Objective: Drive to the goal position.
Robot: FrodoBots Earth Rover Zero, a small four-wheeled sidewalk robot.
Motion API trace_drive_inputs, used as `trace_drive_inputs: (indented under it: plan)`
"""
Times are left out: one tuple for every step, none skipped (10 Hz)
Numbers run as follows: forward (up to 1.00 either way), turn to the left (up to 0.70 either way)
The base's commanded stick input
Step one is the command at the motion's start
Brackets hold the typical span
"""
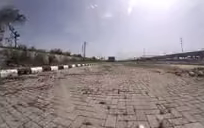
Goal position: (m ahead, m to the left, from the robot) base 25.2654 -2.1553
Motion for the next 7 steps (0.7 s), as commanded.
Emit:
trace_drive_inputs:
  plan:
    - [1.00,0.00]
    - [1.00,0.00]
    - [1.00,-0.04]
    - [1.00,-0.09]
    - [1.00,-0.33]
    - [1.00,-0.34]
    - [1.00,-0.35]
